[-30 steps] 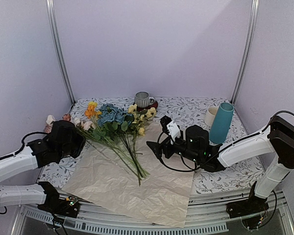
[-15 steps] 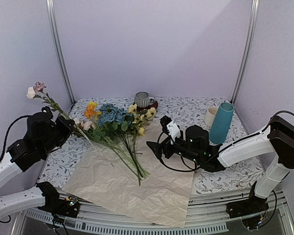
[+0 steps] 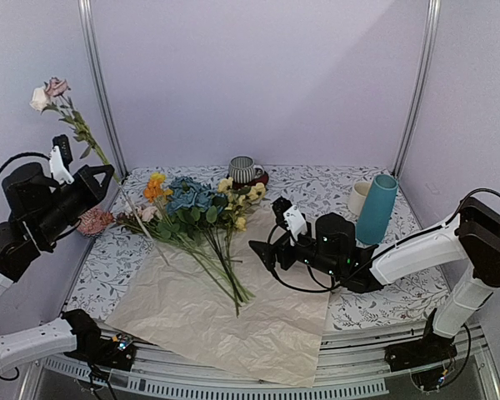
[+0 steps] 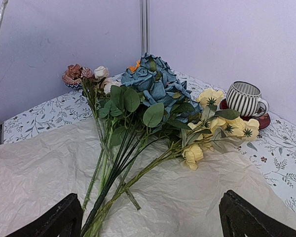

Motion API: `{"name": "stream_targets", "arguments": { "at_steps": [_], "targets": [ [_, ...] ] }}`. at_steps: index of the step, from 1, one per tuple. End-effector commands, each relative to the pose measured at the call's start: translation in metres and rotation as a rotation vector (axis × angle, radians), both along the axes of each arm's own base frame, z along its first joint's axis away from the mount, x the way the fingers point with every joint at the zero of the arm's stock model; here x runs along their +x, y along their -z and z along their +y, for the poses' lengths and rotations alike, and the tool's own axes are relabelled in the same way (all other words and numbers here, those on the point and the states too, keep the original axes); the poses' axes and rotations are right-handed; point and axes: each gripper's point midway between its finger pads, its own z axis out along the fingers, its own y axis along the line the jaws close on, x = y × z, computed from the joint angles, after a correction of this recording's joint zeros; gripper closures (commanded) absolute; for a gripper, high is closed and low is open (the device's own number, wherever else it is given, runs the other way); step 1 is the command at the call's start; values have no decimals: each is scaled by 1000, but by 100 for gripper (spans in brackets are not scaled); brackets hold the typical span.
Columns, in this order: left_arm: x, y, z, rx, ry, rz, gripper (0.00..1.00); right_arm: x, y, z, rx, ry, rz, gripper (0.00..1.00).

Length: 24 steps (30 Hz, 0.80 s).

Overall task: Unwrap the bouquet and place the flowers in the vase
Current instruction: Pass from the left arm to the right

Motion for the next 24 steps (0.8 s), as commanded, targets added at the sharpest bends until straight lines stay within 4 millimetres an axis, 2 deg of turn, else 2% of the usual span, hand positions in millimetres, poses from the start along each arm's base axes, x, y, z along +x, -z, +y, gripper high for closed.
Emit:
{"name": "stream_targets", "arguments": {
  "at_steps": [1, 9, 14, 19, 24],
  "targets": [
    [-3, -6, -39, 99, 219, -18, 100, -5, -21, 0, 36, -15, -25, 1],
    [-3, 17, -111, 79, 566, -33, 100, -16, -43, 11, 75, -101, 5, 1],
    [-14, 31, -151, 107, 738, -55, 100, -24, -55, 23, 70, -161, 115, 4],
    [-25, 45, -179, 160, 827, -96, 100, -50, -79, 32, 128, -307, 176, 8],
    [-27, 53, -190, 158, 851, -127, 100, -74, -104, 42, 191, -451, 217, 15]
  ]
}}
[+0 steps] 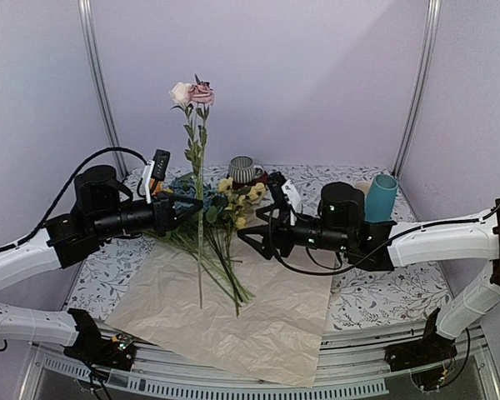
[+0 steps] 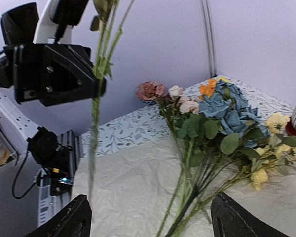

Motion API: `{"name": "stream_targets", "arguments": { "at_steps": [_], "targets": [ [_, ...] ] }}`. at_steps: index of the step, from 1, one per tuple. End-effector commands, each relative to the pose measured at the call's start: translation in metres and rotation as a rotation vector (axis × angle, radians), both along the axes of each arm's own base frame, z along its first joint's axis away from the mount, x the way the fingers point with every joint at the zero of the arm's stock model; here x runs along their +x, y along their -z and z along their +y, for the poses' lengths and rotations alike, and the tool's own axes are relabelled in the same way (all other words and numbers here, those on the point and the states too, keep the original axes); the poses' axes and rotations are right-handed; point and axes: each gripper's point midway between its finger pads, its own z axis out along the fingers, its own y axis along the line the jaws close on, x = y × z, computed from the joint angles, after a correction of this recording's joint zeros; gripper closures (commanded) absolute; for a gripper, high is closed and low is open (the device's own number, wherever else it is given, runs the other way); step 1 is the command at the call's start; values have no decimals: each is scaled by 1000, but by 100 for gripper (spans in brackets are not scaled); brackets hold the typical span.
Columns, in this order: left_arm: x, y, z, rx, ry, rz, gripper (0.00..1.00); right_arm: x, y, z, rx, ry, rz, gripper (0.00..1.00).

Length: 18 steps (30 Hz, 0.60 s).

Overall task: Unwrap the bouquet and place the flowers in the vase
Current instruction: Pass from the left arm to the right

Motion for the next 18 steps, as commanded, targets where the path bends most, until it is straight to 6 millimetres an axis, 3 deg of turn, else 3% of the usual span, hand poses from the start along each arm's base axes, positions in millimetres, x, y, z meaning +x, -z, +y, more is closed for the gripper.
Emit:
{"name": "stream_targets", "arguments": {
  "at_steps": [1, 11, 18],
  "targets": [
    [-6, -7, -12, -41, 55, -89, 100, -34, -31, 14, 76, -197, 68, 18],
    [-33, -7, -26, -105, 192, -189, 100, -49, -36, 44, 104, -376, 106, 52],
    [-37, -3, -29, -107, 211, -190, 100, -53, -30, 59, 93, -425, 117, 61]
  ]
}}
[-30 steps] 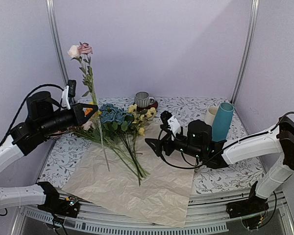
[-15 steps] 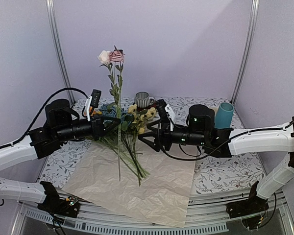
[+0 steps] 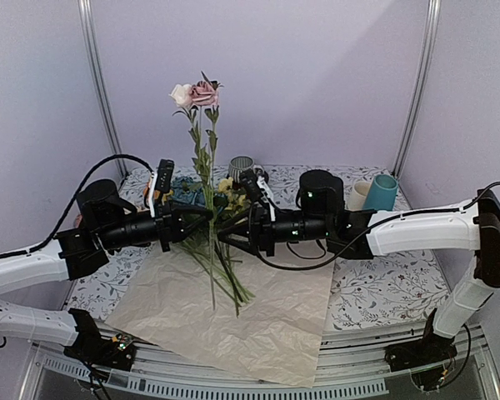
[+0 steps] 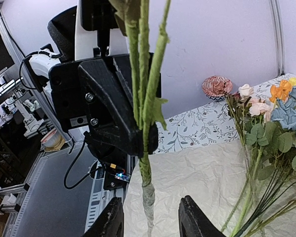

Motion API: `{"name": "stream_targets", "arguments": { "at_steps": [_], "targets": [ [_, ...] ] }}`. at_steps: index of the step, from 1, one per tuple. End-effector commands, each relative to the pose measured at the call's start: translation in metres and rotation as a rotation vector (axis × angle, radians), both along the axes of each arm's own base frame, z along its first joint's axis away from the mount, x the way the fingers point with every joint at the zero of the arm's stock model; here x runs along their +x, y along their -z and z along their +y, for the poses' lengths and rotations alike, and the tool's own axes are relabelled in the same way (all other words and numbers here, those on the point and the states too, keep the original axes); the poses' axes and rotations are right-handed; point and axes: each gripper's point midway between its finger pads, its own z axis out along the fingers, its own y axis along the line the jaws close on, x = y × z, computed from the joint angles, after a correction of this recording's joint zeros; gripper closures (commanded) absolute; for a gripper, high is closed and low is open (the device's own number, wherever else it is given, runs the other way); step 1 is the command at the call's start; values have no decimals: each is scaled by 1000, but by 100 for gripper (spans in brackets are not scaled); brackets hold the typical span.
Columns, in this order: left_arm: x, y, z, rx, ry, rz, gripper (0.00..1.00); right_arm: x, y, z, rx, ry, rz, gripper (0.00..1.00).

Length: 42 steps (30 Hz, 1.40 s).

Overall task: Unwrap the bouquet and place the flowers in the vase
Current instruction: Pass from the left arm to the right

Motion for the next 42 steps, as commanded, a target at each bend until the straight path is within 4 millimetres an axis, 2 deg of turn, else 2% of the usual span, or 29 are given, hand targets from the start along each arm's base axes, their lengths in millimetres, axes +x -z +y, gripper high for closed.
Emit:
{"name": "stream_targets", "arguments": {
  "at_steps": [1, 13, 18, 22, 26, 36, 38, 42],
  "targets": [
    [-8, -4, -6, -22, 42, -47, 100, -11, -7, 10, 22, -70, -1, 62],
    [-11, -6, -14, -14, 64, -50, 100, -13, 0, 21, 5, -81, -21, 70],
    [-11, -6, -17, -12, 69, -49, 100, -13, 1, 22, 5, -80, -25, 80],
    [-11, -5, -18, -9, 70, -47, 100, -11, 1, 21, 2, -64, -28, 93],
    [-11, -4, -19, -7, 68, -46, 100, -8, -1, 17, 3, -34, -37, 97],
    [-12, -4, -16, -8, 57, -63, 79, -1, 2, 6, -7, 41, -56, 98],
    [-12, -3, -15, -4, 54, -63, 70, 1, 3, 4, -11, 54, -57, 98],
    [-10, -2, -11, 1, 24, -61, 45, 4, 5, 0, -17, 81, -60, 98]
  ]
}}
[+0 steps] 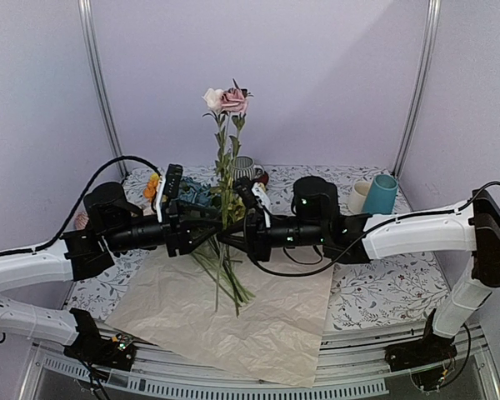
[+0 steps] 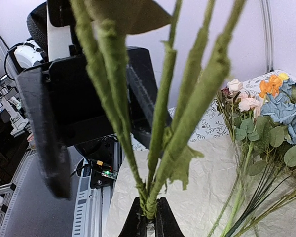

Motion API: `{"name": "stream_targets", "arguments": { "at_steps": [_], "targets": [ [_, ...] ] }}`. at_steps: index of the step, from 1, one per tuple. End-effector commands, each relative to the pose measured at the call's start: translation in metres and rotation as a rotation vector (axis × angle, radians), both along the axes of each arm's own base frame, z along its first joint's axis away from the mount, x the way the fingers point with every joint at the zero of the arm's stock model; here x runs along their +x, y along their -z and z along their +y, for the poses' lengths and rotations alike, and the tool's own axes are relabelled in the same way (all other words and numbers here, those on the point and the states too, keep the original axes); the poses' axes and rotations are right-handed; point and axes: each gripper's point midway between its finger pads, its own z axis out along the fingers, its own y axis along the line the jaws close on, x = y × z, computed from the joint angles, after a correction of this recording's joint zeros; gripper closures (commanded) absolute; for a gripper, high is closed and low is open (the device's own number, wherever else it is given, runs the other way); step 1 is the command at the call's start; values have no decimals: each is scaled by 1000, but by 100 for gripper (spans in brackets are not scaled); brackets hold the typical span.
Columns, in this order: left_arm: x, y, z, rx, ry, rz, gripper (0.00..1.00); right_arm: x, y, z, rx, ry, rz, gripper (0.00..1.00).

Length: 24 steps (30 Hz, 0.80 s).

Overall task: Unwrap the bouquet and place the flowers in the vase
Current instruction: Pass from the left arm to the right

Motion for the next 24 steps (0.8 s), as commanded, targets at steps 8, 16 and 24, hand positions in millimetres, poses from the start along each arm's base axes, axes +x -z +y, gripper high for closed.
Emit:
{"name": "stream_targets", "arguments": {
  "at_steps": [8, 16, 24],
  "targets": [
    [-2, -7, 14, -10, -60, -32, 6, 12, -9, -16, 11, 124, -49, 97],
    [2, -4, 31, -7, -148, -32, 2, 32, -20, -56, -24, 325, -155, 97],
    [17, -3, 54, -12, -296, -19, 2, 85, -40, -117, -139, 607, -210, 98]
  ]
}}
